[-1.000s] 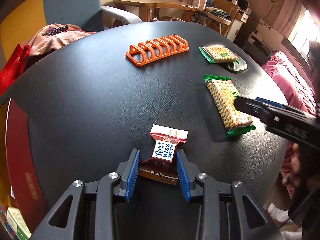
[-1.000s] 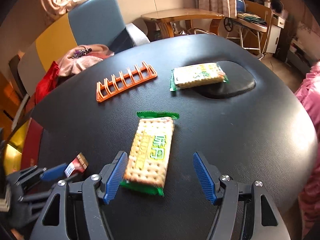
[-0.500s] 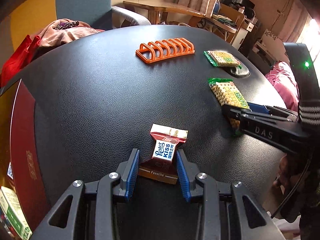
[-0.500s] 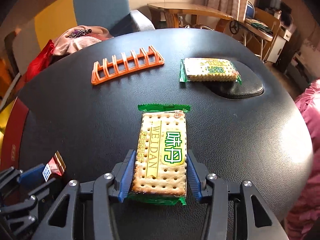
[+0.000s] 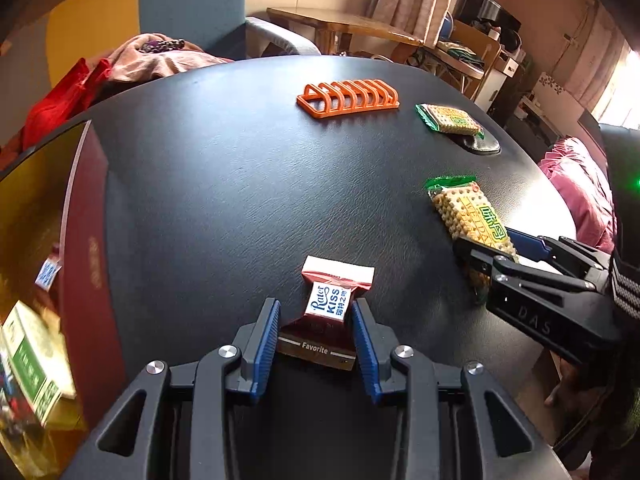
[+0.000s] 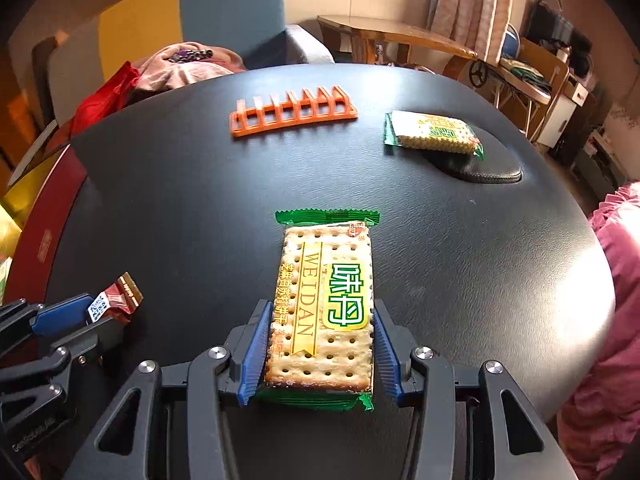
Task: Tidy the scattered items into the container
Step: 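Lift the chocolate and cracker pack with both tools toward the tray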
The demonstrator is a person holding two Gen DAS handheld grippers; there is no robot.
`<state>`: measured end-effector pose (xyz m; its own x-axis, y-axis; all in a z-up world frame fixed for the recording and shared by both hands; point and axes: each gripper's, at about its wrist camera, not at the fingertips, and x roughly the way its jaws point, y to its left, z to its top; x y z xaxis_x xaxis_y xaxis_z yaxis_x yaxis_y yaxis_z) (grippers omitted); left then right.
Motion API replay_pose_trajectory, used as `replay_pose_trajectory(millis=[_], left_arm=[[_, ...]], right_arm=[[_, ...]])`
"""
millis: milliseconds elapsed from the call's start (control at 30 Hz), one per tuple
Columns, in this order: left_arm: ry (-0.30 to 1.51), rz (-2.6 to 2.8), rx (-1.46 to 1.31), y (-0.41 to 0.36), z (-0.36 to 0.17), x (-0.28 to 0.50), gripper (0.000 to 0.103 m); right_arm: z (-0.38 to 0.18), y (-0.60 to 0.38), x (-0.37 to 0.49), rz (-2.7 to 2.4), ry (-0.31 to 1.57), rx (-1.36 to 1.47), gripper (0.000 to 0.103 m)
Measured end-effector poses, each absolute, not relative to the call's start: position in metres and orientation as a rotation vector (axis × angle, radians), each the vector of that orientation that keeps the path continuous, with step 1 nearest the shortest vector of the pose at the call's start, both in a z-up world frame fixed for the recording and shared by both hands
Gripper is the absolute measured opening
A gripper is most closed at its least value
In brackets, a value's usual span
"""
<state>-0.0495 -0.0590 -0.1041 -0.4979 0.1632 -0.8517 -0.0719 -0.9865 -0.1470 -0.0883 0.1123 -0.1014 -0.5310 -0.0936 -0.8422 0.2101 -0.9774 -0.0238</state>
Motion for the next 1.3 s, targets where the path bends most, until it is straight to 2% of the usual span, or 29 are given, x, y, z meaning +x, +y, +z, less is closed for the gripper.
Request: replay_pose_trajectory(millis=[300, 367, 700, 733, 767, 800, 833, 1167, 1300], left_arm=[[-0.153, 2.666, -1.449, -0.074, -0.091, -0.023, 0.036], [-0.174, 2.677, -1.436, -0.078, -0.088, -0.019, 0.031], [-0.201, 2.711, -1.372, -0.093, -0.071, -0.002, 0.029], [-0.199, 2.702, -1.375, -0.093, -0.072, -0.001, 0.038], [-0.209, 2.672, -1.379, -0.092, -0.075, -0.001, 0.058], [-0.215, 2.643, -1.381, -0.092, -0.077, -0.002, 0.066], [-0.196, 2.621, -1.381, -0.089, -0.079, -0.002, 0.068], [0.086, 2.595, -1.460, -0.061, -0.094, -0.019, 0.068], [0.193, 2.622, -1.496, -0.059, -0.099, -0.021, 0.059]], right_arm=[[-0.097, 0.095, -0.064, -2.583, 0.182, 1.385, 0.049], [-0.096, 0.091, -0.061, -2.582, 0.190, 1.376, 0.049], [-0.088, 0.082, -0.052, -2.575, 0.187, 1.344, 0.049], [-0.088, 0.082, -0.051, -2.574, 0.184, 1.342, 0.049], [-0.088, 0.082, -0.050, -2.573, 0.180, 1.338, 0.049], [-0.087, 0.082, -0.049, -2.572, 0.177, 1.335, 0.049], [-0.088, 0.082, -0.049, -2.570, 0.174, 1.333, 0.049], [-0.089, 0.088, -0.051, -2.551, 0.116, 1.329, 0.049], [-0.087, 0.094, -0.053, -2.549, 0.075, 1.331, 0.049]])
